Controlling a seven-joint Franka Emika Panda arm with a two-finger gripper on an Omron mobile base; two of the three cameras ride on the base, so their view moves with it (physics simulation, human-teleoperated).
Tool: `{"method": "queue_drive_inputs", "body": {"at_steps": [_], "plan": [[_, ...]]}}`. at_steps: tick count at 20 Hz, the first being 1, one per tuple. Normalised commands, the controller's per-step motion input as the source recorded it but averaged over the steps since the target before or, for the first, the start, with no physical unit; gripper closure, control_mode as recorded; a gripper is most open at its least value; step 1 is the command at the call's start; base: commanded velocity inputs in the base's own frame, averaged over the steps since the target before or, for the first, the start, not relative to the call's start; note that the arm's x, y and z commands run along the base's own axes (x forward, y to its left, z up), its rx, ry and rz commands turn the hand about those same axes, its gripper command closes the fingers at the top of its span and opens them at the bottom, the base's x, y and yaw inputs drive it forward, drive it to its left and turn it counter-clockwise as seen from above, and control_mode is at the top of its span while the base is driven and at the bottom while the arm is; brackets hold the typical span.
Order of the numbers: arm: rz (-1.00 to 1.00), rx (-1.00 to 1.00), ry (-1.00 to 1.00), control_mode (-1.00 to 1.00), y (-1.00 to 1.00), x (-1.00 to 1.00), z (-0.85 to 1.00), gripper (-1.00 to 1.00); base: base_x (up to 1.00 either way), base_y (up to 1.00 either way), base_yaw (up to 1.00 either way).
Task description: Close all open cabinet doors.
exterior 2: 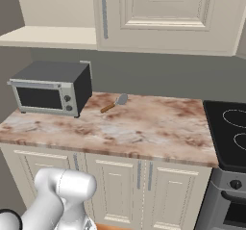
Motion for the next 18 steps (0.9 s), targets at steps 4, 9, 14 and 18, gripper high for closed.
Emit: {"method": "queue_drive_inputs", "body": {"at_steps": [4, 9, 14, 18], "plan": [[-0.02, 0.08, 0.0, -1.0, -0.26, 0.29, 0.0, -1.0, 0.0, 0.0, 0.0], [-0.03, 0.09, 0.0, -1.0, -0.35, 0.29, 0.0, -1.0, 0.0, 0.0, 0.0], [-0.03, 0.12, 0.0, -1.0, -0.53, 0.34, 0.0, -1.0, 0.0, 0.0, 0.0], [-0.03, 0.15, 0.01, -1.0, -0.59, 0.44, 0.03, -1.0, 0.0, 0.0, 0.0]]}}
